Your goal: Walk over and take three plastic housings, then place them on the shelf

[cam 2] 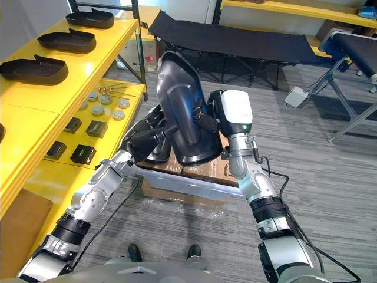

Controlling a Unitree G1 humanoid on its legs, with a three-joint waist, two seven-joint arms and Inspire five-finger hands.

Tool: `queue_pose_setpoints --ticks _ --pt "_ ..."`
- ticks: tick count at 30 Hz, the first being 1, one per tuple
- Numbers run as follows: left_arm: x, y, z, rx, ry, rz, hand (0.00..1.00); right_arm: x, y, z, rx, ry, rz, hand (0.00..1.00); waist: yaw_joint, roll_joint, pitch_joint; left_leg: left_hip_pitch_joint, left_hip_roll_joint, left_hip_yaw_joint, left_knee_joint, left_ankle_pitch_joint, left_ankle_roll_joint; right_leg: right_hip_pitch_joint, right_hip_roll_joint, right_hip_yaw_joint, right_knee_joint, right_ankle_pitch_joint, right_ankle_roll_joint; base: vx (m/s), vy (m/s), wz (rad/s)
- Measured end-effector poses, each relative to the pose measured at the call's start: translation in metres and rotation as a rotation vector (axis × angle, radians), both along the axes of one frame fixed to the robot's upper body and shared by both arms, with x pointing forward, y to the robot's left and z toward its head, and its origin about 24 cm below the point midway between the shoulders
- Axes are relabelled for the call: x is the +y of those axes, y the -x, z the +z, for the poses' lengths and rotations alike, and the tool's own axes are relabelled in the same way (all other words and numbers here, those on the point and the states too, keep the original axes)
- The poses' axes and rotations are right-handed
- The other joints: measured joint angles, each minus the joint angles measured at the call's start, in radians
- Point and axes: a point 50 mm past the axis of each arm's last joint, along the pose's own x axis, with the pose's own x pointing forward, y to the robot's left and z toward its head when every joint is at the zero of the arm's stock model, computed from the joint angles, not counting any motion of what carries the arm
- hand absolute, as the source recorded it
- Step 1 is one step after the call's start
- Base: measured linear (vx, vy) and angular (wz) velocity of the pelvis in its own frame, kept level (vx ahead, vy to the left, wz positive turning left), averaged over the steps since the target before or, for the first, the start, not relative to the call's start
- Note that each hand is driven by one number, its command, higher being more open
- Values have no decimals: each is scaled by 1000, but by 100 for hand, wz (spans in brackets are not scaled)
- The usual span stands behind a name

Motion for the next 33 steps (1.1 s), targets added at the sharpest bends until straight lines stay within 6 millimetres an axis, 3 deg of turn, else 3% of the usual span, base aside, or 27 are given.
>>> queue_pose_setpoints --ticks 7,8,18,24,33 --pt "-5 1 -2 5 -48 0 100 18 3 -10 48 -15 63 0 8 -8 -7 1 -3 -6 0 1 2 3 -2 -2 -1 0 1 0 0 0" --pt "-5 1 -3 8 -54 4 0 20 5 -12 54 -25 68 0 9 -8 -8 1 -4 -6 0 2 2 3 -3 -3 -1 1 1 0 0 0" --pt "-10 3 -7 33 -100 27 0 33 17 -33 127 -140 92 0 23 -8 -12 4 -7 -10 0 2 3 8 -6 -4 -6 2 2 0 0 0" --pt "-5 2 -10 70 -107 130 0 46 24 -24 71 -203 133 0 22 -8 -12 4 -6 -9 0 2 3 6 -5 -3 -7 1 2 0 0 0" --pt "-2 15 -19 78 -65 159 0 53 39 -36 89 -307 113 0 27 -6 -18 2 -13 -8 0 2 3 3 -3 -5 -6 -2 0 0 0 0"
